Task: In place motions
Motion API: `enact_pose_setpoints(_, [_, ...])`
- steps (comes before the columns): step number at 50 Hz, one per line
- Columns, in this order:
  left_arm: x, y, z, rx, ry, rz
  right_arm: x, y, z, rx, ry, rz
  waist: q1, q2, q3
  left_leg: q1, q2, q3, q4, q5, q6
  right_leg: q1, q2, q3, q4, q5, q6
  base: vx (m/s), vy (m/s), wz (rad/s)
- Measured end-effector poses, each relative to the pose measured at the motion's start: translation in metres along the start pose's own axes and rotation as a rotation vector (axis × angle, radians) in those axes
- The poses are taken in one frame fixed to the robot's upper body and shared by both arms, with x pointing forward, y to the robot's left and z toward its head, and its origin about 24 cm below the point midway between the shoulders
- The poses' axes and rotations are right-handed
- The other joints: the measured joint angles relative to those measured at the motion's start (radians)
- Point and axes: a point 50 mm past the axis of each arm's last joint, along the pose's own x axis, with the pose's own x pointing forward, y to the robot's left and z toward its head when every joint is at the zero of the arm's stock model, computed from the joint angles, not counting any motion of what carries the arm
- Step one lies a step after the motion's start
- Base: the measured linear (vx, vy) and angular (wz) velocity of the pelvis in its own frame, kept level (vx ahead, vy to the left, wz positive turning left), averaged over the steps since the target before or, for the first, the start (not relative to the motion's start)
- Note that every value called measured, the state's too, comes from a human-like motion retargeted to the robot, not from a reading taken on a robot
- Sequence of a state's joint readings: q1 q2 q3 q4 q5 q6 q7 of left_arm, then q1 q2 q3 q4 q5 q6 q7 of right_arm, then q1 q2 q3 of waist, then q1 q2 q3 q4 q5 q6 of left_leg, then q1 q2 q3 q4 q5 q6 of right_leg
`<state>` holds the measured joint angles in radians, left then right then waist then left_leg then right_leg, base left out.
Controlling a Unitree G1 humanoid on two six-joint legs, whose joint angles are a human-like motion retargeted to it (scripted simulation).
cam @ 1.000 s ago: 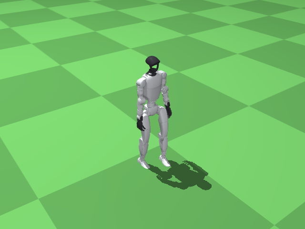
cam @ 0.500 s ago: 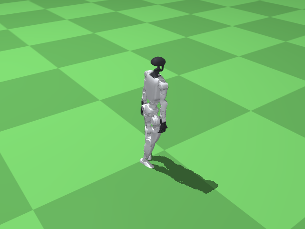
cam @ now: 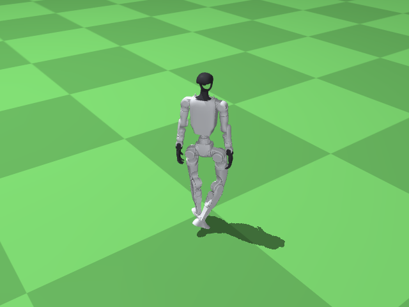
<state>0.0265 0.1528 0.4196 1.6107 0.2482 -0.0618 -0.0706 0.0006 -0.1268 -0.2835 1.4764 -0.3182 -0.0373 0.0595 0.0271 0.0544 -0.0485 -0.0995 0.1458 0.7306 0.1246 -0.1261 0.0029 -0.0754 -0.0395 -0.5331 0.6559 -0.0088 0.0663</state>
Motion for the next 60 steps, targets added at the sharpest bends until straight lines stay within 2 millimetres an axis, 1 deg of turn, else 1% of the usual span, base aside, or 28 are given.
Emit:
enact_pose_setpoints(2, [0.000,0.001,0.010,0.021,-0.035,-0.004,0.000,0.002,0.007,-0.004,-0.027,0.006,0.004,-0.009,0.013,0.000,-0.010,-0.014,-0.013,0.013,0.003,-0.042,0.025,0.073,-0.048,-0.014,-0.012,0.06,-0.22,1.00])
enact_pose_setpoints(5, [0.000,0.001,0.022,0.043,-0.078,-0.009,0.001,0.004,0.012,-0.024,-0.053,0.009,-0.003,-0.021,0.024,-0.003,-0.033,-0.048,-0.028,0.032,0.005,-0.065,-0.021,0.042,-0.179,-0.056,-0.060,0.10,-0.20,1.20])
enact_pose_setpoints(7, [0.000,-0.002,0.030,0.058,-0.100,-0.013,0.001,0.004,0.013,-0.037,-0.061,0.010,-0.014,-0.034,0.041,0.006,-0.066,-0.089,-0.044,0.045,0.007,-0.074,-0.027,0.080,-0.316,-0.088,-0.082,0.02,-0.15,1.44])
enact_pose_setpoints(8, [0.000,-0.003,0.032,0.063,-0.107,-0.017,0.001,0.004,0.013,-0.040,-0.061,0.010,-0.021,-0.040,0.051,0.014,-0.084,-0.114,-0.052,0.050,0.008,-0.077,-0.024,0.120,-0.371,-0.098,-0.080,0.05,-0.15,1.57])
enact_pose_setpoints(10, [0.001,-0.008,0.035,0.079,-0.112,-0.033,0.001,0.005,0.009,-0.040,-0.048,0.012,-0.035,-0.056,0.072,0.040,-0.129,-0.179,-0.067,0.058,0.007,-0.081,-0.023,0.252,-0.493,-0.113,-0.057,0.08,-0.13,1.74])
enact_pose_setpoints(11, [0.001,-0.009,0.035,0.088,-0.110,-0.045,0.001,0.006,0.005,-0.039,-0.033,0.014,-0.036,-0.064,0.079,0.055,-0.147,-0.206,-0.071,0.059,0.007,-0.073,-0.030,0.297,-0.538,-0.052,-0.046,0.12,-0.08,1.59])
enact_pose_setpoints(12, [0.001,-0.010,0.035,0.100,-0.104,-0.057,0.000,0.007,0.000,-0.037,-0.015,0.017,-0.033,-0.069,0.081,0.068,-0.161,-0.229,-0.073,0.060,0.007,-0.063,-0.031,0.343,-0.570,-0.021,-0.038,0.18,-0.06,1.21])
enact_pose_setpoints(13, [0.000,-0.009,0.032,0.118,-0.092,-0.070,0.000,0.009,-0.007,-0.035,0.010,0.023,-0.021,-0.071,0.074,0.076,-0.166,-0.244,-0.070,0.058,0.005,-0.046,-0.019,0.392,-0.572,-0.049,-0.039,0.22,-0.10,0.94])
enact_pose_setpoints(14, [0.000,-0.008,0.029,0.141,-0.080,-0.084,-0.001,0.010,-0.014,-0.027,0.034,0.030,-0.006,-0.077,0.069,0.083,-0.174,-0.257,-0.066,0.056,0.003,-0.029,-0.037,0.325,-0.576,-0.054,-0.038,0.24,-0.14,0.74])
enact_pose_setpoints(15, [0.000,-0.006,0.027,0.167,-0.067,-0.098,-0.001,0.012,-0.020,-0.018,0.058,0.039,0.009,-0.085,0.065,0.090,-0.182,-0.269,-0.061,0.054,0.002,-0.011,-0.072,0.200,-0.580,-0.047,-0.036,0.18,-0.16,0.97])
enact_pose_setpoints(17, [0.000,-0.005,0.022,0.240,-0.028,-0.134,-0.002,0.018,-0.027,0.025,0.102,0.070,0.057,-0.079,0.043,0.068,-0.167,-0.320,-0.032,0.048,-0.005,0.027,-0.066,0.146,-0.616,-0.054,-0.029,0.09,-0.14,1.06])
enact_pose_setpoints(19, [0.000,-0.002,0.014,0.251,-0.005,-0.122,-0.002,0.020,-0.030,0.037,0.109,0.070,0.090,-0.086,0.030,0.068,-0.163,-0.336,-0.026,0.043,-0.010,0.049,-0.055,0.132,-0.636,-0.059,-0.032,0.08,-0.16,0.59])
enact_pose_setpoints(21, [-0.001,0.005,0.003,0.244,0.017,-0.104,-0.002,0.019,-0.029,0.017,0.102,0.054,0.085,-0.088,0.013,0.074,-0.165,-0.360,-0.030,0.041,-0.015,0.075,-0.037,0.107,-0.660,-0.065,-0.040,0.16,-0.08,0.58])
enact_pose_setpoints(23, [-0.002,0.010,-0.012,0.242,0.054,-0.095,-0.002,0.016,-0.028,-0.022,0.104,0.038,0.075,-0.081,-0.022,0.073,-0.162,-0.365,-0.042,0.040,-0.022,0.073,-0.021,0.105,-0.664,-0.076,-0.051,0.18,0.01,0.15])
enact_pose_setpoints(25, [-0.003,0.013,-0.026,0.238,0.100,-0.072,-0.002,0.012,-0.025,-0.040,0.110,0.038,0.076,-0.071,-0.064,0.058,-0.150,-0.357,-0.049,0.040,-0.032,0.049,-0.012,0.115,-0.656,-0.084,-0.053,0.05,0.00,-0.10])
enact_pose_setpoints(26, [-0.004,0.014,-0.031,0.220,0.116,-0.055,-0.002,0.013,-0.023,-0.039,0.105,0.043,0.074,-0.071,-0.068,0.061,-0.149,-0.357,-0.053,0.041,-0.035,0.052,-0.008,0.110,-0.659,-0.086,-0.054,0.00,-0.05,-0.05])
enact_pose_setpoints(30, [-0.006,0.012,-0.044,0.114,0.167,-0.031,0.000,0.013,-0.008,-0.035,0.059,0.056,0.053,-0.073,-0.071,0.072,-0.147,-0.372,-0.061,0.040,-0.042,0.072,0.008,0.091,-0.669,-0.095,-0.063,0.00,-0.09,0.18])
enact_pose_setpoints(32, [-0.006,0.008,-0.046,0.081,0.180,-0.048,0.000,0.013,-0.008,-0.042,0.061,0.050,0.050,-0.074,-0.087,0.068,-0.141,-0.379,-0.056,0.036,-0.047,0.073,0.012,0.085,-0.672,-0.098,-0.063,0.09,-0.05,0.14])
enact_pose_setpoints(35, [-0.005,0.003,-0.042,0.067,0.157,-0.051,0.000,0.013,-0.011,-0.057,0.085,0.050,0.059,-0.079,-0.098,0.073,-0.136,-0.371,-0.058,0.032,-0.052,0.073,0.019,0.093,-0.671,-0.099,-0.068,0.06,-0.04,-0.12])
enact_pose_setpoints(45, [0.001,-0.011,0.000,0.182,0.028,-0.097,-0.003,0.018,-0.030,-0.087,0.162,0.070,0.063,-0.085,-0.110,0.084,-0.132,-0.364,-0.070,0.028,-0.056,0.075,0.031,0.102,-0.672,-0.098,-0.074,0.00,0.00,-0.02])
enact_pose_setpoints(49, [0.001,-0.012,0.011,0.209,-0.016,-0.101,-0.004,0.021,-0.034,-0.084,0.180,0.073,0.057,-0.084,-0.110,0.088,-0.131,-0.356,-0.072,0.025,-0.056,0.071,0.031,0.111,-0.670,-0.095,-0.075,0.00,0.00,0.00])
enact_pose_setpoints(52, [0.001,-0.012,0.013,0.206,-0.028,-0.102,-0.004,0.022,-0.036,-0.084,0.186,0.073,0.051,-0.083,-0.111,0.091,-0.130,-0.346,-0.074,0.022,-0.056,0.066,0.032,0.121,-0.667,-0.091,-0.076,0.00,0.00,-0.07])
enact_pose_setpoints(55, [0.001,-0.011,0.011,0.196,-0.020,-0.099,-0.004,0.022,-0.037,-0.086,0.189,0.076,0.046,-0.082,-0.110,0.095,-0.129,-0.336,-0.076,0.019,-0.056,0.062,0.032,0.131,-0.664,-0.087,-0.076,0.00,0.01,-0.12])
enact_pose_setpoints(60, [0.000,-0.006,-0.001,0.181,0.037,-0.085,-0.004,0.023,-0.037,-0.090,0.191,0.081,0.033,-0.080,-0.111,0.102,-0.129,-0.323,-0.081,0.014,-0.054,0.057,0.032,0.145,-0.660,-0.081,-0.077,0.00,0.00,0.00])
